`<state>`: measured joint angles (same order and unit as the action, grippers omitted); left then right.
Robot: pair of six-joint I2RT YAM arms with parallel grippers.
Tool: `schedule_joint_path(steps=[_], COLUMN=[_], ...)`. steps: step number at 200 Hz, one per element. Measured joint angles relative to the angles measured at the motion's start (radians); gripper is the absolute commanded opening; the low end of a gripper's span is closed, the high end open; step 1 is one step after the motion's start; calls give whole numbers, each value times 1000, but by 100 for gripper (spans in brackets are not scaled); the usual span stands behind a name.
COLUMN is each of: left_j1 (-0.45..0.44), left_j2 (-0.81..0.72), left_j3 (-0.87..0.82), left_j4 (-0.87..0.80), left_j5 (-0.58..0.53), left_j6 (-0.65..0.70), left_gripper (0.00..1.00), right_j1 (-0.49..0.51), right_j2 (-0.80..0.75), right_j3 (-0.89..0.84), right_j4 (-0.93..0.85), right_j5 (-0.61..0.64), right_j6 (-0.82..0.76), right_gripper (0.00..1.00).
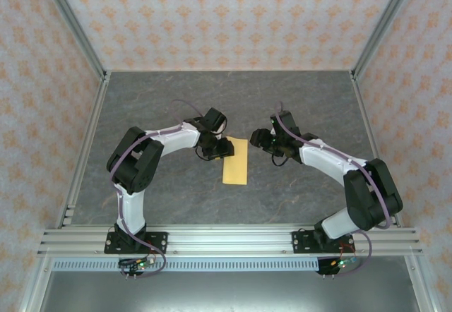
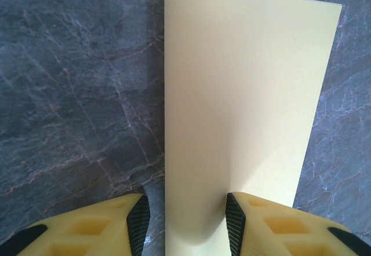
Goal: Fold a paper plane with a square sheet of paper (fold left side to right side)
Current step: Hold the square sheet of paper at the center of the table.
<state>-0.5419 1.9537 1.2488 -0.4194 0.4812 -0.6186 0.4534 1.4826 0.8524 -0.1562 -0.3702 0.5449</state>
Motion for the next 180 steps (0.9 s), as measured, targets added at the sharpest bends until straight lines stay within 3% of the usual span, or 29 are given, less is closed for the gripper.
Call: schedule_joint_path(steps=[16, 54, 76, 180], left_j1=[0, 0, 0, -2], left_j2=[0, 0, 0, 0], left_j3=[0, 0, 0, 0], left_j4=[0, 0, 0, 0], left_j5=[0, -1, -1, -8], left_j6=[0, 0, 0, 0], left_gripper=[43, 43, 43, 43], right_j1=[2, 11, 30, 50], right_j2=[0, 38, 92, 242], right_j3=[-2, -3, -3, 30], right_j4=[6, 49, 72, 88], right_j5=[-13, -81, -114, -177], right_j6=[8, 34, 52, 72], right_gripper=[47, 12, 2, 0])
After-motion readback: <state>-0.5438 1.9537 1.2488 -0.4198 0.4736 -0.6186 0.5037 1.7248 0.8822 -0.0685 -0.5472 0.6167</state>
